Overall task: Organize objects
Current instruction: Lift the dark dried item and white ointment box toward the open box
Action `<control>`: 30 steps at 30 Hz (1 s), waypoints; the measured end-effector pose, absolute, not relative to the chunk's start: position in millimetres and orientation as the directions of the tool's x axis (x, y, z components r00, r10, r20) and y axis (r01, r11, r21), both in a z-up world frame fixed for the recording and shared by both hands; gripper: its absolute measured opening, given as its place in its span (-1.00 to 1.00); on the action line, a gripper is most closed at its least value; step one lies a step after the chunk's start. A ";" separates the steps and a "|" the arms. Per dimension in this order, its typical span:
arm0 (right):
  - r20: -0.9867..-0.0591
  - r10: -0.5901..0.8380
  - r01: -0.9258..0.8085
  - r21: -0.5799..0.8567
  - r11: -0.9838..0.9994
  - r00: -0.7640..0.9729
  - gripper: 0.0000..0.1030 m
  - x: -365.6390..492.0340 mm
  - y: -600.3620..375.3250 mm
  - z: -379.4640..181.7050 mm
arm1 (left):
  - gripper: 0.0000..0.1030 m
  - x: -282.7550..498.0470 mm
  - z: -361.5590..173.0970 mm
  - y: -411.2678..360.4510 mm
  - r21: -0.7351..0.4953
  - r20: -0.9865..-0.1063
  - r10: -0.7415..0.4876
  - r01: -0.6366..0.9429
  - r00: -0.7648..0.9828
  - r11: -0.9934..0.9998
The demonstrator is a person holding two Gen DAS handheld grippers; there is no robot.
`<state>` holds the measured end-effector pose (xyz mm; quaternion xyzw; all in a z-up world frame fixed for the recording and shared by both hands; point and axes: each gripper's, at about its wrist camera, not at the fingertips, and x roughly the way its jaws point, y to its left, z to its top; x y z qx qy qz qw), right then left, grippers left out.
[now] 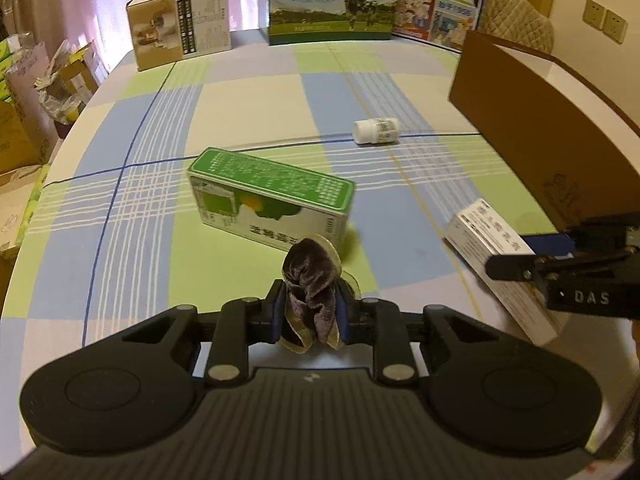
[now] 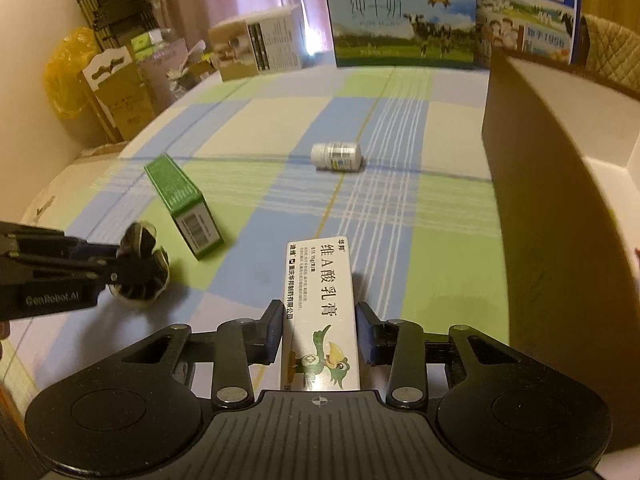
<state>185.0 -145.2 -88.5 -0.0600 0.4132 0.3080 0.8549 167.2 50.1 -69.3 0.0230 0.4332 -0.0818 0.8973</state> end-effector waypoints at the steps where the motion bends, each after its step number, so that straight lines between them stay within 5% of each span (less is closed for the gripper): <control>1: -0.736 0.483 -0.576 0.155 0.803 0.475 -0.32 184.3 -146.1 -84.8 | -0.60 165.7 -67.8 48.9 -0.028 -0.780 -0.126 0.168 0.612 0.985; 16: -0.683 0.525 -0.533 0.229 0.814 0.508 -0.32 151.2 -176.1 -53.0 | -0.60 150.6 -33.2 35.8 -0.062 -0.747 -0.156 0.166 0.646 0.984; 30: -0.547 0.572 -0.484 0.313 0.817 0.612 -0.32 144.8 -235.2 15.5 | -0.61 135.9 26.7 -28.5 -0.138 -0.658 -0.311 0.296 0.686 0.945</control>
